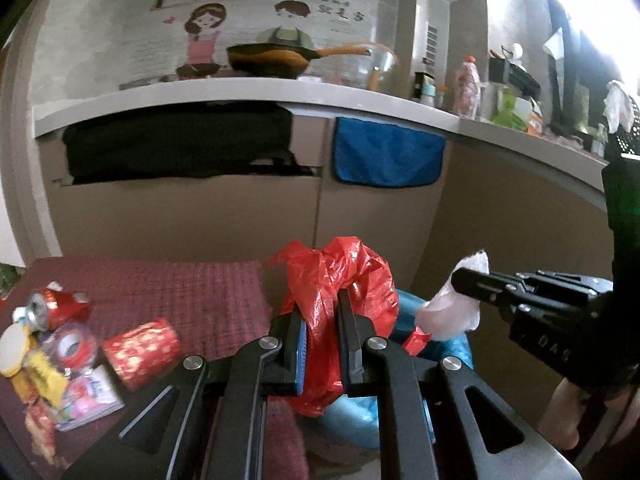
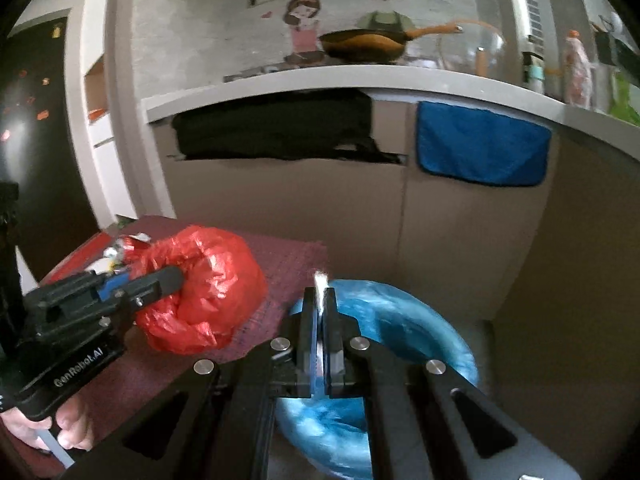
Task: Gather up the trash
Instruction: 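Carry the red bag over the blue bin and open the left tool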
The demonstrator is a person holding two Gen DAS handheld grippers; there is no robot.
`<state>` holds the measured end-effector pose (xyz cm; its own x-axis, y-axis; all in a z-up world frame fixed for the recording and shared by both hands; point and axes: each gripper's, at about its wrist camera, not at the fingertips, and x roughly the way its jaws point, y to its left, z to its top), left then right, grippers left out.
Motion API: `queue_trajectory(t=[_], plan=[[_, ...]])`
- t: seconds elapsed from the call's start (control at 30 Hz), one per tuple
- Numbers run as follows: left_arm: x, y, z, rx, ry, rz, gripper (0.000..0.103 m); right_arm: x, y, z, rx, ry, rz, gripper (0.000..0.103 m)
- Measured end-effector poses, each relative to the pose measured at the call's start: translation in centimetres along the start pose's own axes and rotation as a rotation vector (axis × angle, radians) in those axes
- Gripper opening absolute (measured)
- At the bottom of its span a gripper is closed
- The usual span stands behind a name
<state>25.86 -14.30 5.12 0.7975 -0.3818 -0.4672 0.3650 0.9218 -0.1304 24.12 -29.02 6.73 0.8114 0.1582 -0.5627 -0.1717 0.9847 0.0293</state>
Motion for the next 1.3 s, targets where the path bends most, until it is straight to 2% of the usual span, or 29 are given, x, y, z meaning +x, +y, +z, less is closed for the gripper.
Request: queue_trajectory(t=[0.23,0.43,0.93,1.03,1.1,1.17,1.3], plan=[[3.4,-1.6,-0.2,0.012,0.05,-0.044,0.013,1.8,-3.5,-1.0,0.067,0.035,-0.028,0.002],[6.3,-1.7,-0.7,-0.015,0.087,-0.081,0.013,3.3,-4.8,-1.7,0.092,0.064,-0.038,0.002],[11.3,-1.3,-2.3,-0.055,0.193,-0.088,0.014,7.1,-6.4,-2.7,0.138,0.124,-0.028,0.004],[11.6,-0.8,-2.2,-0.086,0.203,-0.089,0.027,7.2,-6.4,-2.9,0.152,0.116,-0.005,0.008],[11.3,-0.6,-2.1,-0.098,0.193,-0.091,0.04,7.0,-6.5,-3.1,0.169,0.105,0.016,0.026],[11.0,-0.5,-1.9,-0.093,0.184,-0.081,0.045,6.7,-6.5,-3.2,0.179,0.094,0.022,0.035],[9.9,-0.3,-1.5,-0.071,0.166,-0.05,0.047,6.3,-6.1,-3.1,0.166,0.089,-0.008,0.036]])
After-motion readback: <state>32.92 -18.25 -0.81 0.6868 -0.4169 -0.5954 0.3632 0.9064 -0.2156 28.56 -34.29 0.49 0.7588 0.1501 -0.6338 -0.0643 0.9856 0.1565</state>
